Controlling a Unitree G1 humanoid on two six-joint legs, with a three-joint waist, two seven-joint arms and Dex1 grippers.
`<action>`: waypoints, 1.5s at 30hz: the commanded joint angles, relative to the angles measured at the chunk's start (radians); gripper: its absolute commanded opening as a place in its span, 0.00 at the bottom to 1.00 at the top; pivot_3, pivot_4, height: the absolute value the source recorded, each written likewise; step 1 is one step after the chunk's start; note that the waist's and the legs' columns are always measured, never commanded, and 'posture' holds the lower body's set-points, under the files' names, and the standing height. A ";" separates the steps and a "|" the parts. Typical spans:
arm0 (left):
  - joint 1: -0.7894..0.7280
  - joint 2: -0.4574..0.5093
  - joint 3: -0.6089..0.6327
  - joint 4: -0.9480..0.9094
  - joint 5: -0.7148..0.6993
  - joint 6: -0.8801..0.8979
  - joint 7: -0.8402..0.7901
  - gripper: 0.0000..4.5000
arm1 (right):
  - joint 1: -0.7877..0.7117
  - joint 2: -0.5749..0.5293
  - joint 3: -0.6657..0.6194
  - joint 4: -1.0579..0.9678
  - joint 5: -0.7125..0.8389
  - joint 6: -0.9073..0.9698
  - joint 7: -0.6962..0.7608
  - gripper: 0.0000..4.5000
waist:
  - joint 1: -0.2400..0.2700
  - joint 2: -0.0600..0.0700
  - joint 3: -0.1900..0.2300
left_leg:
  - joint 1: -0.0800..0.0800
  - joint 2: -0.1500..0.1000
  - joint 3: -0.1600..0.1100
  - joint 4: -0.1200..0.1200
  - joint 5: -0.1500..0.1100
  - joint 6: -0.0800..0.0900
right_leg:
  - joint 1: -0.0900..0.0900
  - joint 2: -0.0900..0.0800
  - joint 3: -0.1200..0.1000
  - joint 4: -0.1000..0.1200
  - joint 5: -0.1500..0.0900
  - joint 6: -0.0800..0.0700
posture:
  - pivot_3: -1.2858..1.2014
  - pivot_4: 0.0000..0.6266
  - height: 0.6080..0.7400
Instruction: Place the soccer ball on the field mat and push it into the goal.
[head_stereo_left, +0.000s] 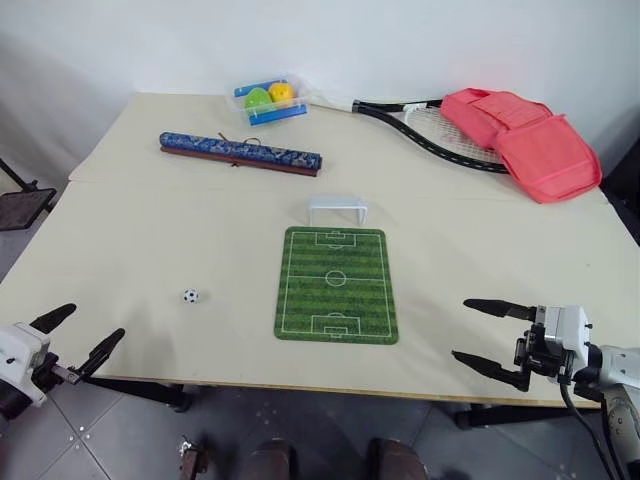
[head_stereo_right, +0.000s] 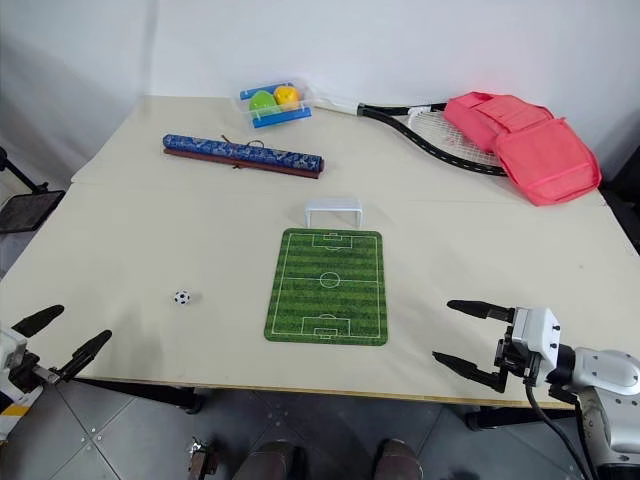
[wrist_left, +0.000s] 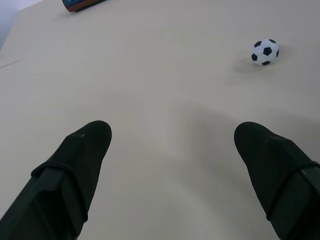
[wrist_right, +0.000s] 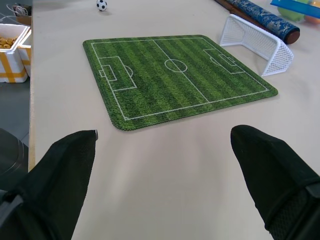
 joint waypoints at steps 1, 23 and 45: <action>-0.002 0.022 0.008 -0.018 0.014 -0.004 0.023 0.99 | -0.009 0.003 -0.009 -0.013 0.008 -0.003 -0.006 1.00 | 0.001 0.000 0.000 | 0.000 0.000 0.000 0.000 0.000 0.000 | -0.001 0.000 0.000 0.000 0.000 0.000 | 0.52 0.24 1.00; -0.002 -0.108 0.018 -0.045 -0.246 0.156 -0.104 0.99 | -0.042 0.200 0.036 -0.312 0.198 0.074 -0.031 1.00 | 0.008 -0.003 -0.001 | -0.002 0.013 0.012 0.004 -0.005 -0.005 | -0.012 0.014 0.013 0.003 0.001 -0.007 | 0.52 0.24 1.00; -0.345 -0.027 -0.275 0.150 -0.070 0.222 -0.172 0.99 | 0.089 0.225 -0.010 -0.063 0.178 -0.163 0.150 1.00 | -0.018 -0.003 -0.001 | 0.000 0.014 0.021 0.002 -0.006 -0.005 | -0.016 0.017 0.022 0.004 0.003 -0.007 | 0.52 0.24 1.00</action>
